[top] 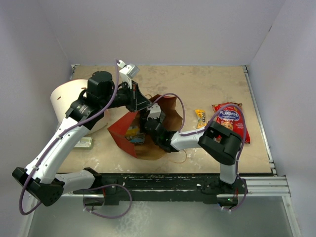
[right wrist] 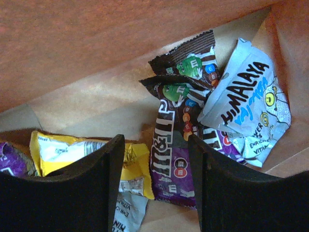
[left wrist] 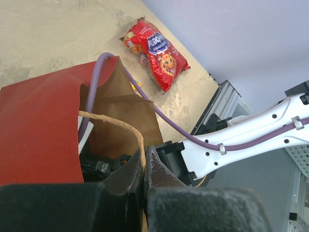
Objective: Take the snacks out of the paper bag
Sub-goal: Take out the snack from the paper bag.
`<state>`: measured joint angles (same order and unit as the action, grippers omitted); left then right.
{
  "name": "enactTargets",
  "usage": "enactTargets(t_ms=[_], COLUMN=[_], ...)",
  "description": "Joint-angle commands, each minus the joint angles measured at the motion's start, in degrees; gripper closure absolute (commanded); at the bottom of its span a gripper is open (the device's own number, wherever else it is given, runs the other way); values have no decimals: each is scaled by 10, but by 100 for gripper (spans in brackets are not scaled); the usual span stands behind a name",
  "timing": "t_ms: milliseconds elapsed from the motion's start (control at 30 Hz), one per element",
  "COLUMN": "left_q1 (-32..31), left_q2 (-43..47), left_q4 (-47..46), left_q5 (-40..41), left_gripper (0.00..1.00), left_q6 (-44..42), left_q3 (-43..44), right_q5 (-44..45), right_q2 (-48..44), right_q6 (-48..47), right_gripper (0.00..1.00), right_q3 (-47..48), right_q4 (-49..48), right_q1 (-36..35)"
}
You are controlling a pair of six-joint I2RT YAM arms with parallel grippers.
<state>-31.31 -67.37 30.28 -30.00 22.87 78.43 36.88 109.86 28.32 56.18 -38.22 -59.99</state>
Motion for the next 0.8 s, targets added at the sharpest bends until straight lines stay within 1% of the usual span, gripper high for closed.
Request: enactTargets(t_ms=[0, 100, 200, 267, 367, 567, 600, 733, 767], left_q1=[-3, -3, -3, -3, -3, -3, -3, -3, -3], left_q2=[11, 14, 18, 19, 21, 23, 25, 28, 30], left_q4=[-17, -17, -18, -18, -19, -17, -16, -14, -13], left_q5=[-20, -17, -10, -9, -4, 1, 1, 12, 17], left_gripper=[100, 100, 100, 100, 100, 100, 100, 100, 100], left_q6=[-14, -14, -14, -13, -12, -6, -6, -5, -5], left_q3=[21, 18, 14, 12, 12, 12, 12, 6, 4], right_q5=[38, 41, 43, 42, 44, 49, 47, 21, 13], right_q2=[19, 27, 33, 37, 37, 40, 39, 17, 8], right_q6=[28, 34, 30, 24, 17, 5, 1, -33, -40], right_gripper=[45, 49, 56, 59, 71, 82, 84, 99, 100], right_q3=[36, 37, 38, 38, 35, 33, 33, 35, 34], right_q4=[23, 33, 41, 48, 53, 50, 49, 43, 43], right_q1=[-1, -1, -1, -1, -1, -1, -1, -1, -1])
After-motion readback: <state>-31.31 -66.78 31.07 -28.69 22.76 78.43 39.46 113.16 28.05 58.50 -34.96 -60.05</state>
